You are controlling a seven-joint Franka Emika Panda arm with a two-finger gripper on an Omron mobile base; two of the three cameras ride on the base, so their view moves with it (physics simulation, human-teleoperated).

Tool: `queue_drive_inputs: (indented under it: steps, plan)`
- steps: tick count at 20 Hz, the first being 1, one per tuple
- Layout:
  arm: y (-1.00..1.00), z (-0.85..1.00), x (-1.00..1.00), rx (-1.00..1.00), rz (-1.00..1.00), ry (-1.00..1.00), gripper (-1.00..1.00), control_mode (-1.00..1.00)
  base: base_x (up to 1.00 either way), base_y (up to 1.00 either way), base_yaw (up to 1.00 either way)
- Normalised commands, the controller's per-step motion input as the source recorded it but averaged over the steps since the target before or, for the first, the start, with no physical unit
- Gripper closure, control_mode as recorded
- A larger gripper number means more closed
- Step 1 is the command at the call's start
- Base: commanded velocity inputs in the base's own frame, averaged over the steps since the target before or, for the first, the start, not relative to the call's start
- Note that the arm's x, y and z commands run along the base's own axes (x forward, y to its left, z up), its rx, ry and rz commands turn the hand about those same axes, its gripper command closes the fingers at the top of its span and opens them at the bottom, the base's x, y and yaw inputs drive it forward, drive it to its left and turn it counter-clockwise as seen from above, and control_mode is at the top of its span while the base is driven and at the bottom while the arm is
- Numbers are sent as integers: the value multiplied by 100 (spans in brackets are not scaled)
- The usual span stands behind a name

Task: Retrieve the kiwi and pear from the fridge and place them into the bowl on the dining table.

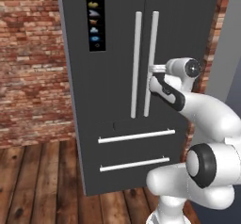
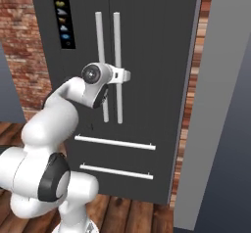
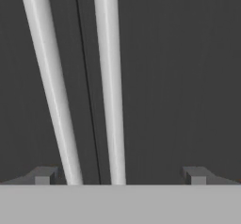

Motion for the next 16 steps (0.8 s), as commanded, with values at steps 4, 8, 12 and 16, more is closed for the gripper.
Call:
queue_drive_inputs:
  steps: [4,8,12,16]
  plan:
    - [-11,-11,39,0,0,0,-100,-100,0,0,0]
    - [-15,-7,35,0,0,0,-100,-100,0,0,0]
    - [-11,-6,35,0,0,0,-100,-100,0,0,0]
    - [-7,-7,35,0,0,0,-100,-100,0,0,0]
